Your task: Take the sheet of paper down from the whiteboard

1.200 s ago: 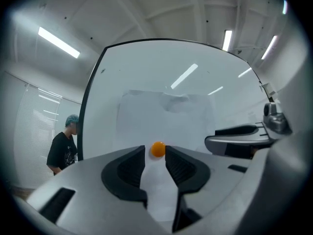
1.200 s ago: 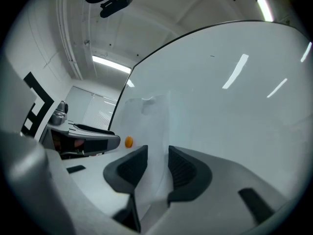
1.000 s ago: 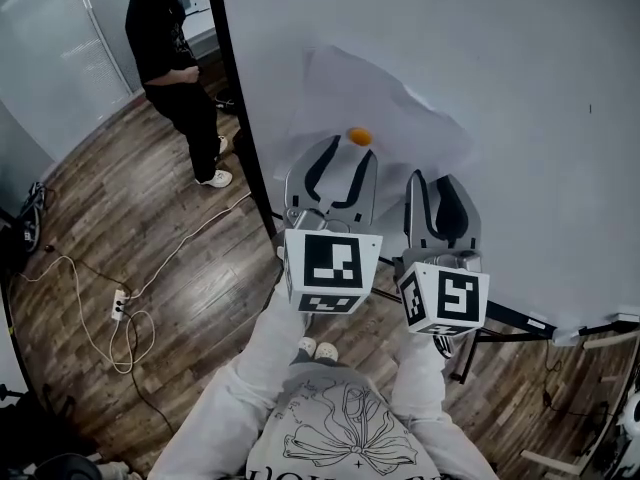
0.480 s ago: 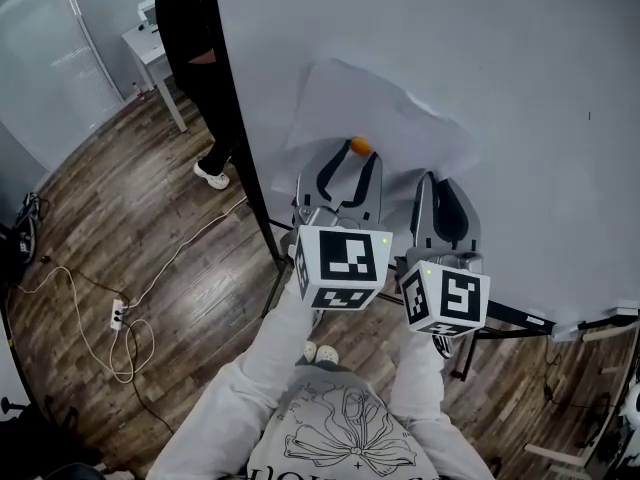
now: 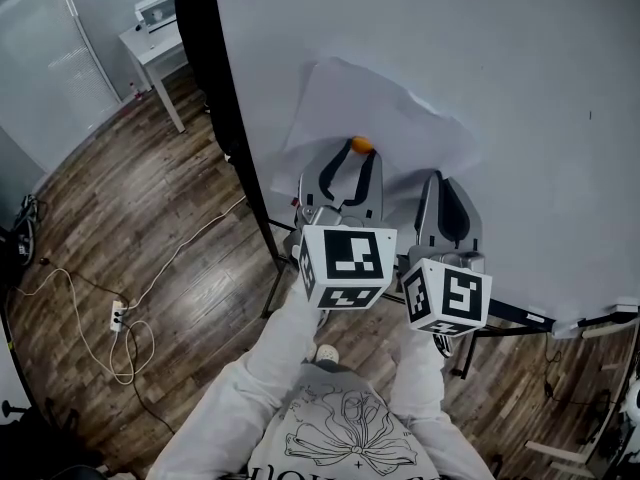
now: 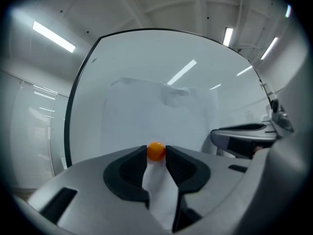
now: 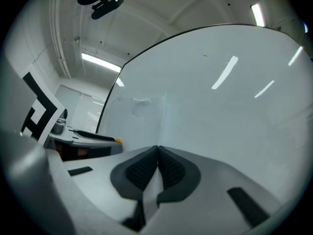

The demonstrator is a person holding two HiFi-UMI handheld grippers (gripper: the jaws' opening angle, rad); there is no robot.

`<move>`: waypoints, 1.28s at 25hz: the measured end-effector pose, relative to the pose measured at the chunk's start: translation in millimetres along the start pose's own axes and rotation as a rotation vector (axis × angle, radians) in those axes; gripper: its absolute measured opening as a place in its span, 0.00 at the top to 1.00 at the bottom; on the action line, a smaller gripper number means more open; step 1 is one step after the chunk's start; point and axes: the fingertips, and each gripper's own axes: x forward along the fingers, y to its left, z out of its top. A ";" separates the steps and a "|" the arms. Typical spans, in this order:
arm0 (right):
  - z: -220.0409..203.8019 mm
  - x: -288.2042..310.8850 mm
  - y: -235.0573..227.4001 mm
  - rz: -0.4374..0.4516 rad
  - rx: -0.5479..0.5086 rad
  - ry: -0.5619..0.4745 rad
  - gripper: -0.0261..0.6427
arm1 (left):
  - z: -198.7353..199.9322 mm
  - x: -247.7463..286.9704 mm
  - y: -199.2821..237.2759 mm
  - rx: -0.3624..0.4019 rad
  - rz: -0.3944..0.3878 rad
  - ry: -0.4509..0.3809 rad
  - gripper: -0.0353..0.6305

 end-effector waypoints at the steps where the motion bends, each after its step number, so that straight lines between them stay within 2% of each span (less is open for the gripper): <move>1: -0.5 -0.8 -1.3 -0.001 0.001 0.000 0.96 | -0.2 0.2 -1.4 -0.005 -0.003 0.000 0.77; 7: 2.0 -0.9 -0.3 -0.005 0.003 0.000 0.96 | 1.9 -1.0 0.3 -0.041 -0.025 -0.009 0.79; 14: 2.7 -0.1 3.0 -0.008 -0.004 0.003 0.96 | 0.8 -0.3 2.4 -0.019 -0.023 -0.019 0.77; 32: 3.2 -0.6 -1.1 -0.017 0.007 -0.003 0.96 | 0.3 3.3 1.0 -0.076 -0.042 -0.014 0.77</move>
